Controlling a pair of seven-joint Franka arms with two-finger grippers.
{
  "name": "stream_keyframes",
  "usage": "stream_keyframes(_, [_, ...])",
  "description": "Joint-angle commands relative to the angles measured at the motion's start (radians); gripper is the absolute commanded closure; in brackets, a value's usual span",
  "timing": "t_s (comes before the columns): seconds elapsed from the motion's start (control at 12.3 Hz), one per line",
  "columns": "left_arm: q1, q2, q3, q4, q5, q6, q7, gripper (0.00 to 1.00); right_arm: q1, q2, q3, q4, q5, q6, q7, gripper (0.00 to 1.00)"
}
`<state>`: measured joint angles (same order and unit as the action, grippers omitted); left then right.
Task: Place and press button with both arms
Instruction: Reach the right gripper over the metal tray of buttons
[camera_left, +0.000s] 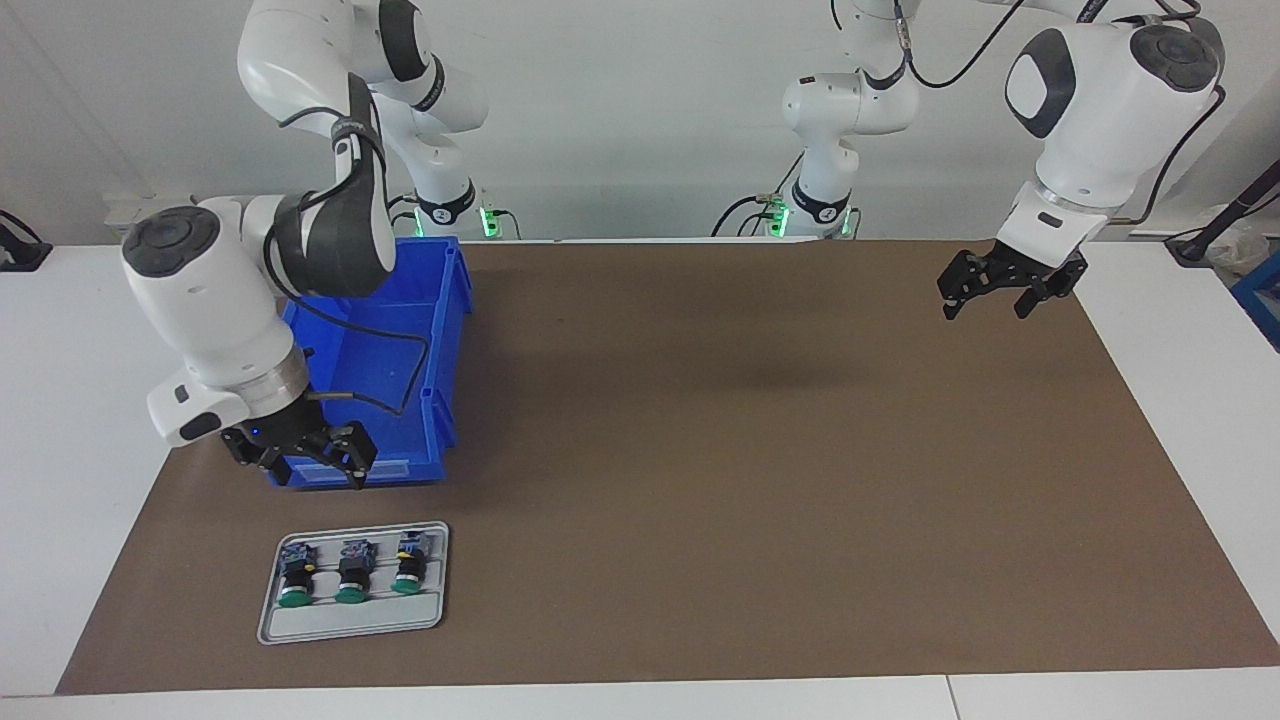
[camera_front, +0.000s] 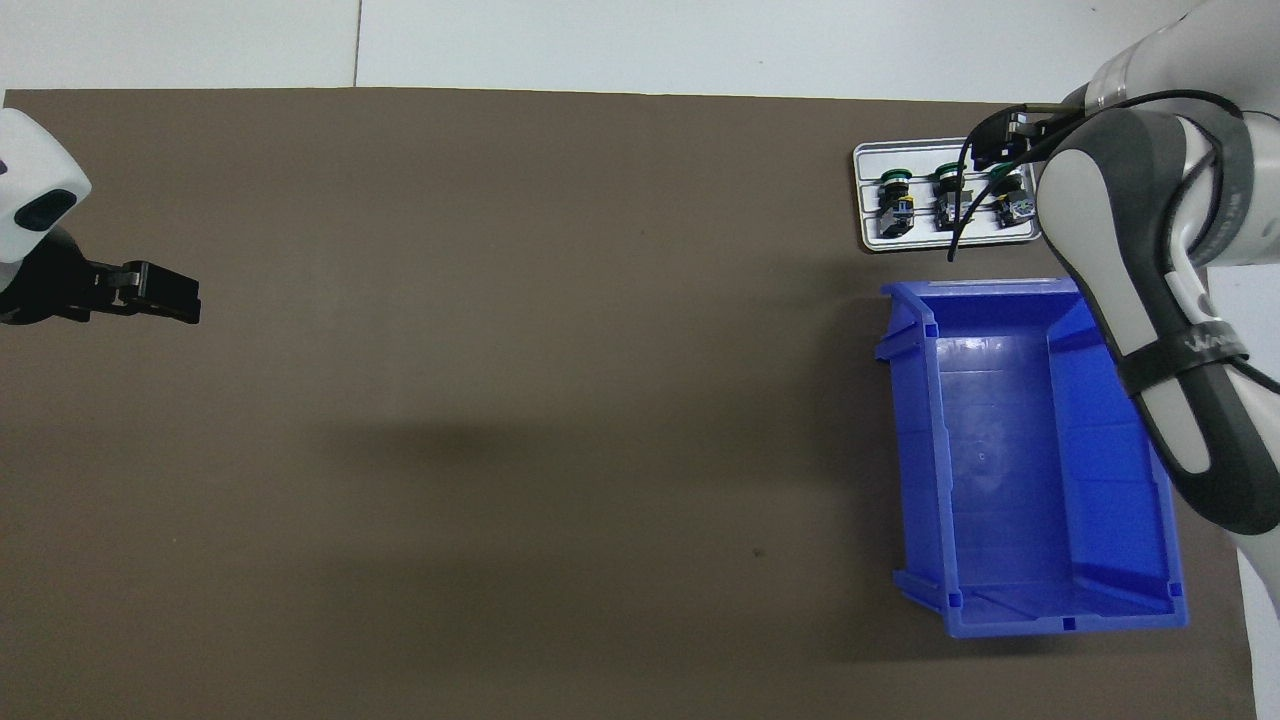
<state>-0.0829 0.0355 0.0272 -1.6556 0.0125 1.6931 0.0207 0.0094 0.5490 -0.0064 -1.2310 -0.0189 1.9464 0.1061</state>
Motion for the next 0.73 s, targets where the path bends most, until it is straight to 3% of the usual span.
stream_keyframes(0.0, [0.009,-0.023,-0.004,-0.024,0.004,0.005,-0.007,0.00,-0.037,0.100,0.014,0.080,0.010,0.032,-0.069,0.05])
stream_keyframes(0.65, [0.009,-0.023,-0.004,-0.024,0.004,0.005,-0.007,0.00,-0.074,0.279,0.063,0.130,0.011,0.157,-0.169,0.07])
